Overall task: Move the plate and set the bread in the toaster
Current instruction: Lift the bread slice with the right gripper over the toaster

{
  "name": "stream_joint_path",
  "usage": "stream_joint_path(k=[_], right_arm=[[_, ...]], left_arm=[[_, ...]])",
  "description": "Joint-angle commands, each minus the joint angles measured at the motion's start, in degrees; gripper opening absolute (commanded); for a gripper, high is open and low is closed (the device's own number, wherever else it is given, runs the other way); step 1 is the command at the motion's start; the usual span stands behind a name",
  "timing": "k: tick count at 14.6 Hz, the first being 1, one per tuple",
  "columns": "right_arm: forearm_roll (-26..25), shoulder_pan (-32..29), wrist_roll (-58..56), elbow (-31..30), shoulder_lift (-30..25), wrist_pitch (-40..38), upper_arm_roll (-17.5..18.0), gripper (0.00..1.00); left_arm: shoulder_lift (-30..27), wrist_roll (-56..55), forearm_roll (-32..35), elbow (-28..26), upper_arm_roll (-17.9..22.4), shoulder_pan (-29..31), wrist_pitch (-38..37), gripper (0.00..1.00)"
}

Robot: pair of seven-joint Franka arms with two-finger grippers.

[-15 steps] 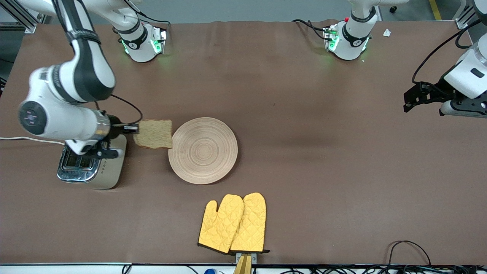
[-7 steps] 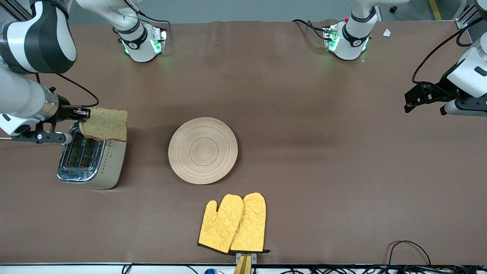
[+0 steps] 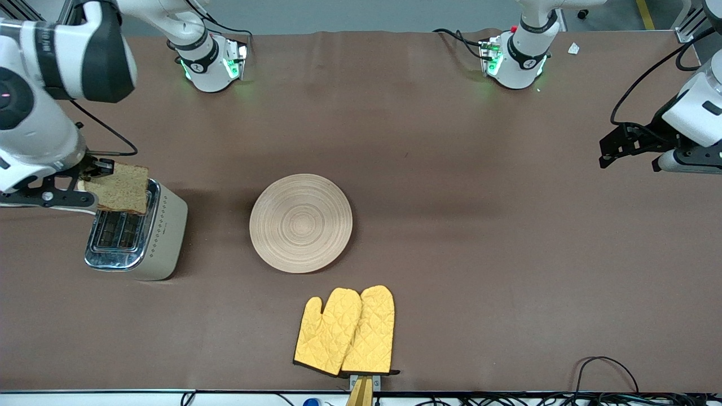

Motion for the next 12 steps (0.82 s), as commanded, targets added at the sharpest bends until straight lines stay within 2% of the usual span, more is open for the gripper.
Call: stream_joint_path(k=[1,7,12], right_arm=[[-5.6,1.0,1.4,-1.5,-0.8,0.8,0.1,0.0],[-12.2,0.4,11.5,-2.1,3.2,1.0,-0.2,0.0],[-16.6,4.4,21.6,-4.5,5.7,0.8,-0.1,0.0]], left_arm=[[0.7,-1.0,0.7,1.6,0.1,-0.3,-0.4,1.0],[0.6,-1.0,0.7,1.5,0.1,-0.4,-0.5,1.0],[0.5,-0.9,0.7,1.5,0.2,-0.2,-0.5,1.0]])
